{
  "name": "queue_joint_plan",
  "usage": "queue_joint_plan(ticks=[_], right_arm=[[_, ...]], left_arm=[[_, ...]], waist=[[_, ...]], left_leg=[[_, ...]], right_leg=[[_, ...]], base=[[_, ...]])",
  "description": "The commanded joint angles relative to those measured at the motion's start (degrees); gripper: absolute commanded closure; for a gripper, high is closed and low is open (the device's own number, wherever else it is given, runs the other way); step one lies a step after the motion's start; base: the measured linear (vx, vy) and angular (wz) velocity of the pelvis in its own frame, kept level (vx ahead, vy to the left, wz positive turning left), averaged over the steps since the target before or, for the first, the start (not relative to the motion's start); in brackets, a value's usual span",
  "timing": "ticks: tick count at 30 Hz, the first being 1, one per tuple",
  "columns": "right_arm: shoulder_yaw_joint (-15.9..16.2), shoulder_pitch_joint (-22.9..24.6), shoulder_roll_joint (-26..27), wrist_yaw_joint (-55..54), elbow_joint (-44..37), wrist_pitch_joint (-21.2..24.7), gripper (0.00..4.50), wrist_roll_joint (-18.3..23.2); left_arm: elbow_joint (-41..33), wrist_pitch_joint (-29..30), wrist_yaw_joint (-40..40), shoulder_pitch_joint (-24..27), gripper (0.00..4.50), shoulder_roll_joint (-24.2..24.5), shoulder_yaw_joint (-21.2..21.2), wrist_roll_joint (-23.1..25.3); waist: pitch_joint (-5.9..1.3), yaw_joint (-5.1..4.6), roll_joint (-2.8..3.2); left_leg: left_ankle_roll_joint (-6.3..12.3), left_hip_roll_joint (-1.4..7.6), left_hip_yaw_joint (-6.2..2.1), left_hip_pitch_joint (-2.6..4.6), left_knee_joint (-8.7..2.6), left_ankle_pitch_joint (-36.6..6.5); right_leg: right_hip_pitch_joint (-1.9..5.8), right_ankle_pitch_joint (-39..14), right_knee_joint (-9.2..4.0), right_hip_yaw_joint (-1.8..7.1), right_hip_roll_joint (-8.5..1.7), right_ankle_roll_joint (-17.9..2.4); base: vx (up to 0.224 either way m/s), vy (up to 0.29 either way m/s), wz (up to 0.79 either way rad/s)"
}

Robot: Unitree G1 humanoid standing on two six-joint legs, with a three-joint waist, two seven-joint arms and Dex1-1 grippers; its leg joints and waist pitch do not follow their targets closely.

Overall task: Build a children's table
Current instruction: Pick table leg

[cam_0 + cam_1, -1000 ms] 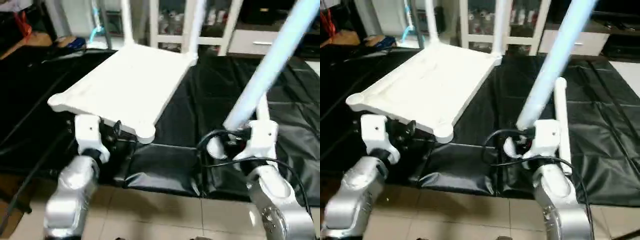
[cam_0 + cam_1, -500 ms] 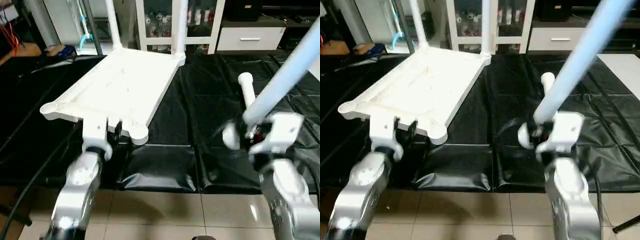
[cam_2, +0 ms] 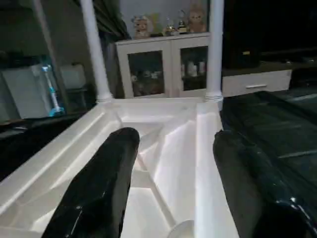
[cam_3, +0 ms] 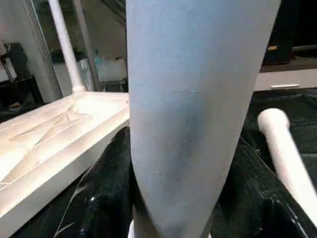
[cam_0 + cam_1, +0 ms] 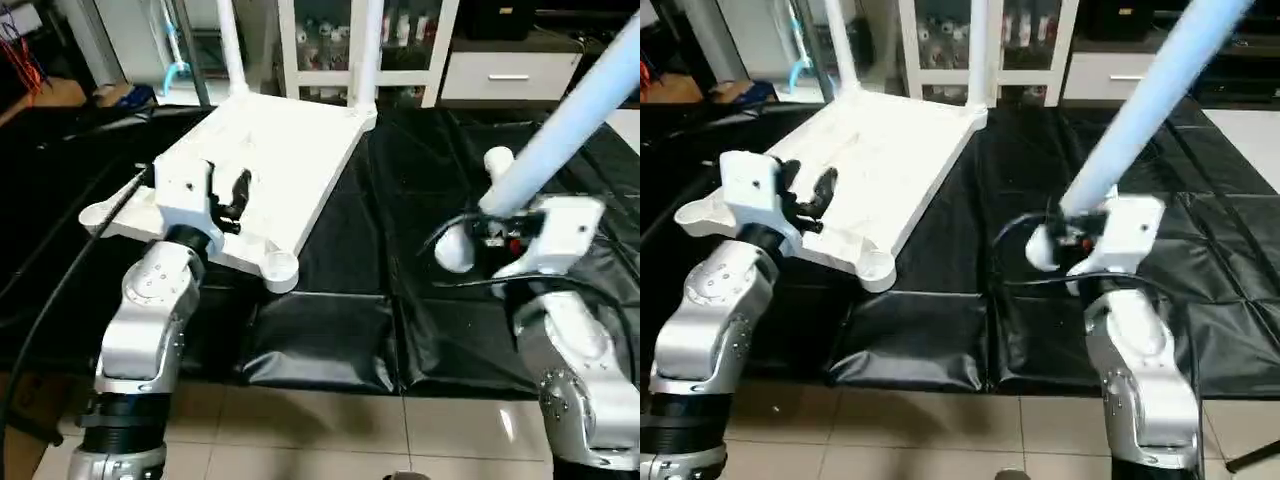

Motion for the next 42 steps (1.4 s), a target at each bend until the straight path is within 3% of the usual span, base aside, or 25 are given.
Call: queue_joint_plan(ticks=[1, 5, 6, 9, 14, 17, 19, 20, 21, 23, 25, 26, 27, 29, 31, 32, 33, 34, 35, 36, 37, 38, 39, 40, 42], right_arm=[[0.38, -1.45, -0.47, 0.34, 0.18, 0.52, 2.67, 0.22], [0.56, -2.04, -1.5, 1.12, 1.48, 0.78, 2.67, 0.38], [1.11, -1.82, -2.3, 2.17, 1.62, 1.56, 2.67, 0.36], [2.38, -0.92, -3.87, 4.13, 1.81, 1.51, 2.67, -0.85], [2.16, 0.49, -4.84, 6.09, 3.12, 1.35, 2.67, -0.46], [2.65, 0.89, -4.76, 6.63, 4.02, 0.56, 2.67, -0.42], [3.51, 1.38, -4.52, 7.06, 3.86, -0.21, 2.67, -0.46], [3.76, 1.58, -4.32, 7.28, 3.74, -0.39, 2.67, -0.28], [3.8, 1.84, -3.81, 7.22, 3.47, -0.42, 2.67, 0.09], [3.3, 1.97, -2.44, 6.48, 3.25, -0.8, 2.67, 0.26], [3.35, 1.95, -2.1, 6.05, 3.25, -1.04, 2.67, -0.52], [3.44, 1.87, -2.05, 5.83, 3.28, -1.06, 2.67, -0.82], [3.37, 1.86, -2.09, 5.64, 3.28, -0.97, 2.67, -1.01], [3.2, 2.19, -2.58, 5.68, 2.77, -0.36, 2.67, -1.02], [2.43, 3.14, -3.1, 6.11, 2.05, 0.18, 2.67, 0.02], [2.38, 3.3, -3.32, 6.13, 1.93, 0.09, 2.67, -0.08], [2.13, 3.74, -3.6, 6.21, 1.55, 0.25, 2.67, 0.07], [1.9, 3.97, -3.57, 6.33, 1.36, 0.41, 2.67, 0.22], [1.8, 4.06, -3.61, 6.38, 1.23, 0.47, 2.67, 0.29], [0.98, 4.85, -3.72, 6.53, 0.17, 0.98, 2.67, 0.9], [0.45, 5.33, -3.66, 6.33, -0.37, 1.37, 2.67, 1.22], [0.21, 5.54, -3.63, 6.22, -0.59, 1.55, 2.67, 1.37], [0.02, 5.8, -3.57, 6.17, -0.68, 1.21, 2.67, 1.32], [0.06, 5.97, -3.66, 6.12, -0.72, 1.26, 2.67, 1.08], [0.42, 6.54, -4.16, 6.58, -1.15, 2.17, 2.67, 1.06]], left_arm=[[0.67, -1.57, -0.43, -0.1, 1.73, 0.05, -1.24, 0.99], [0.64, -2.2, 0.27, 2.17, 1.73, -0.06, -1.53, 1.58], [-0.32, -1.22, 0.91, 4.02, 1.73, -0.39, -0.87, 1.27], [-1.3, -0.88, 1.17, 6.14, 1.73, 0.21, -0.94, 2.26], [-1.19, -2.0, 2.5, 8.46, 1.73, -0.58, -0.5, 2.91], [-0.24, -4.1, 3.19, 10.86, 1.73, -1.07, 0.14, 3.13], [0.45, -5.41, 3.57, 12.09, 1.73, -0.53, 0.18, 4.1], [0.68, -5.81, 3.63, 12.17, 1.73, -0.4, 0.26, 4.21], [0.96, -5.96, 3.65, 11.94, 1.73, -0.38, 0.43, 4.07], [1.79, -6.07, 2.63, 10.73, 1.73, -0.25, 0.08, 3.63], [2.38, -6.29, 0.91, 9.6, 1.73, -0.14, -1.31, 3.63], [2.56, -6.5, 0.29, 9.31, 1.73, -0.03, -1.77, 3.66], [2.88, -6.67, -0.73, 9.27, 1.73, 0.1, -2.51, 3.64], [4.51, -8.0, -2.06, 9.37, 1.73, 0.21, -3.58, 4.02], [6.43, -9.11, -2.89, 9.18, 1.73, 0.43, -4.6, 4.76], [6.62, -9.31, -2.97, 9.12, 1.73, 0.53, -4.82, 4.99], [6.65, -9.35, -3.11, 9.01, 1.73, 0.51, -4.99, 5.03], [6.64, -9.3, -3.24, 8.95, 1.73, 0.38, -4.92, 4.95], [6.63, -9.27, -3.23, 8.89, 1.73, 0.3, -4.88, 4.88], [6.71, -8.94, -3.73, 8.45, 1.73, -0.03, -4.84, 4.35], [7.03, -9.18, -4.41, 8.1, 1.73, -0.01, -5.2, 4.28], [7.18, -9.3, -4.74, 7.94, 1.73, 0.02, -5.4, 4.26], [7.58, -9.79, -5.31, 7.66, 1.73, 0.11, -5.8, 4.39], [7.74, -10.09, -6.17, 7.61, 1.73, 0.04, -5.92, 3.5], [7.43, -10.09, -9.53, 7.17, 1.73, 0.28, -6.38, 0.9]], waist=[[-4.0, 0.51, -1.48], [-3.13, -0.4, -2.7], [-2.31, -0.34, -3.58], [-2.27, -1.62, -3.78], [-2.04, -2.2, -3.02], [-1.86, -1.96, -2.34], [-2.55, -2.17, -1.84], [-2.87, -2.83, -1.28], [-3.29, -4.06, -0.85], [-3.36, -3.31, -2.0], [-2.42, -1.73, -4.74], [-2.61, 1.02, -5.85], [-2.83, 2.47, -5.32], [-2.89, 2.77, -4.23], [-2.96, 1.02, -2.33], [-4.1, -0.32, -1.08], [-5.18, -2.09, 0.09], [-4.62, -1.55, -1.27], [-4.21, -0.92, -2.26], [-2.93, -0.1, -3.66], [-2.99, 1.18, -4.44], [-2.98, 2.11, -5.71], [-3.7, 2.73, -4.95], [-3.84, 1.92, -4.19], [-4.32, 1.26, -3.57]], left_leg=[[3.67, 0.21, 0.53, 0.64, -4.22, -9.47], [0.57, 0.46, 0.34, 3.04, -5.24, -26.71], [2.41, -0.33, -0.87, 1.09, -6.15, -30.26], [4.32, -1.05, -1.72, 1.32, -5.38, -32.21], [6.46, -2.02, -4.0, -1.04, -5.55, -27.43], [9.13, -2.12, -4.49, 0.41, -5.75, -24.52], [17.95, -2.42, -6.09, 2.84, -5.48, -14.11], [20.15, -1.2, -6.53, 5.24, -5.33, -11.91], [24.37, 1.94, -8.32, 10.35, -4.52, -7.1], [32.16, 4.61, -10.95, 11.44, -4.25, 2.54], [27.93, 1.16, -6.89, 6.6, -3.89, -0.97], [20.95, -4.28, -1.9, 2.28, 0.18, -7.18], [16.15, -2.64, -2.48, -1.62, 3.18, -5.17], [12.19, -1.14, -2.48, -2.14, 0.39, 0.7], [12.84, 0.48, -3.19, 2.48, -2.7, 1.66], [18.98, 2.21, -5.69, 7.0, -2.87, 3.66], [20.28, 6.21, -6.65, 14.01, -1.78, 10.0], [18.8, 8.28, -7.03, 14.15, -2.39, 10.79], [17.2, 9.34, -5.56, 11.94, -3.84, 10.23], [21.66, 3.67, -4.22, 5.81, -3.93, 2.56], [19.51, 0.34, -1.47, 4.17, -1.64, -3.87], [15.34, -2.17, -0.65, 0.34, 1.29, -5.75], [11.5, -0.84, -1.84, -0.56, 0.31, 0.17], [9.57, -0.52, -2.07, 0.22, -1.17, 6.77], [10.35, 0.32, -2.61, 2.53, -0.87, 16.53]], right_leg=[[2.71, -12.16, -3.03, 0.0, -0.51, -9.29], [2.47, -29.06, -4.5, -0.73, 0.1, -5.7], [4.21, -34.53, -4.97, -2.47, -0.73, -4.21], [5.69, -44.52, -6.91, -4.7, -2.82, -1.84], [9.6, -39.07, -7.38, -7.75, -3.64, -5.09], [10.45, -32.68, -7.05, -8.49, -2.3, -9.18], [10.5, -20.81, -5.06, -8.41, 0.12, -12.47], [9.19, -18.29, -3.77, -7.83, 0.97, -12.93], [4.83, -14.5, -0.14, -6.54, 1.73, -11.99], [1.54, -11.98, 3.96, -3.85, 0.36, -5.52], [4.29, -5.6, -0.44, -0.55, -2.67, -4.36], [9.3, -6.67, -4.0, 3.56, -4.54, -9.03], [13.24, -13.4, -5.25, 5.91, -8.45, -13.77], [13.12, -10.76, -3.64, 2.62, -4.59, -15.29], [9.61, -7.17, -1.1, -1.41, 0.07, -13.62], [6.92, -4.51, 1.45, -2.65, 0.86, -12.6], [0.44, -8.0, 3.88, -2.16, 0.69, -9.08], [-0.66, -9.59, 5.07, -1.76, -0.06, -6.68], [-0.62, -7.52, 6.17, -1.49, -1.43, -3.0], [3.5, -2.56, 1.8, -0.65, -2.93, -2.61], [5.11, -4.29, -1.26, 1.2, -4.33, -5.31], [9.33, -5.4, -3.06, 5.05, -6.92, -9.73], [10.16, -0.47, -1.37, 4.37, -6.55, -11.77], [8.89, 11.8, 1.03, 2.11, -3.33, -12.72], [6.66, 24.09, 2.33, 1.05, -1.85, -14.8]], base=[[0.0, 0.0, 0.0], [0.0, 0.0, 0.0], [0.0, 0.0, 0.0], [0.017, 0.013, 0.23], [0.035, 0.008, 0.48], [0.098, 0.004, 0.66], [0.153, -0.005, 0.75], [0.172, -0.026, 0.74], [0.18, -0.037, 0.49], [0.172, -0.046, 0.34], [0.096, -0.067, 0.03], [0.103, -0.063, 0.2], [0.133, -0.042, 0.15], [0.122, -0.028, 0.04], [0.103, 0.007, -0.04], [0.119, 0.012, 0.01], [0.119, 0.012, -0.05], [0.119, 0.012, -0.05], [0.075, 0.015, -0.36], [0.03, -0.015, -0.36], [0.03, -0.015, -0.36], [0.0, 0.0, 0.0], [0.056, -0.015, -0.02], [0.056, -0.015, -0.02], [0.0, 0.0, 0.0]])
